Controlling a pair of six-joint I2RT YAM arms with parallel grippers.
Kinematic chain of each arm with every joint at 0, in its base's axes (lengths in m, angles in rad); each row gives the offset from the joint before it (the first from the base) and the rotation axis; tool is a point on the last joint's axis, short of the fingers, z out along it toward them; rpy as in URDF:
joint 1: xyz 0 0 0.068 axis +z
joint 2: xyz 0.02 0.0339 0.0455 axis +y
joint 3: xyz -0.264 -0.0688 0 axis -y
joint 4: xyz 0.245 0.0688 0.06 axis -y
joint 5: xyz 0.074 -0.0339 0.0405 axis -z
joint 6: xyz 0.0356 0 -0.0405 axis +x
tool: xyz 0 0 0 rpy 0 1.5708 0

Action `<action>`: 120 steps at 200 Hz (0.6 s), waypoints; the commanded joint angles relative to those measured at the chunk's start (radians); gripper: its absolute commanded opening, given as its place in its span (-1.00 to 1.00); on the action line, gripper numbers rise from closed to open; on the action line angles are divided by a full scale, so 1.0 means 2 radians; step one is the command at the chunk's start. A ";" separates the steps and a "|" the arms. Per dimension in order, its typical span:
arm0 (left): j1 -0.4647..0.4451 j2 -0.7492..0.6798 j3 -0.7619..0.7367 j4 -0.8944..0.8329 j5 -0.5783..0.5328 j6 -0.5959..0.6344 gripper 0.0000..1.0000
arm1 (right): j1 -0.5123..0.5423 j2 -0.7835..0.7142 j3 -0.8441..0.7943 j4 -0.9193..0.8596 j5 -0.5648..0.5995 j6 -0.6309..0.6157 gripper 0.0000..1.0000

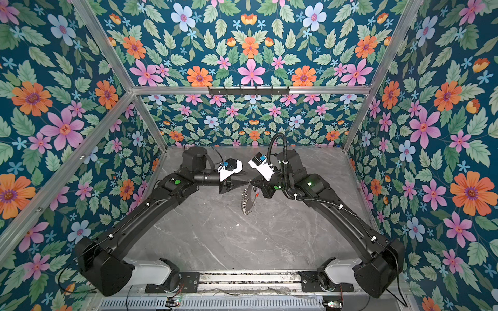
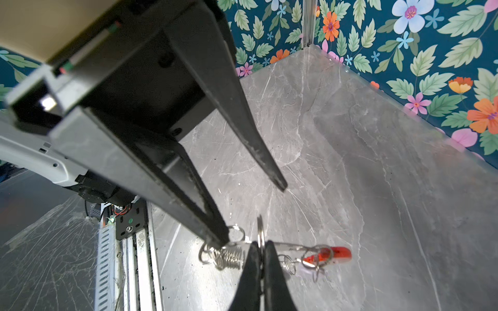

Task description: Put the keys on the keyring

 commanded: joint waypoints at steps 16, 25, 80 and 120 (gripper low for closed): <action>0.000 0.008 0.008 -0.013 0.024 0.015 -0.38 | 0.003 -0.003 0.001 0.006 -0.004 -0.012 -1.00; 0.000 0.012 0.011 -0.014 0.029 0.014 -0.40 | 0.003 -0.003 0.002 0.006 -0.004 -0.013 -1.00; 0.000 0.028 0.022 -0.019 0.036 0.015 -0.54 | 0.006 -0.006 0.003 0.003 -0.003 -0.016 -1.00; 0.000 0.033 0.023 -0.022 0.044 0.017 -0.76 | 0.006 -0.008 0.003 0.003 -0.001 -0.017 -1.00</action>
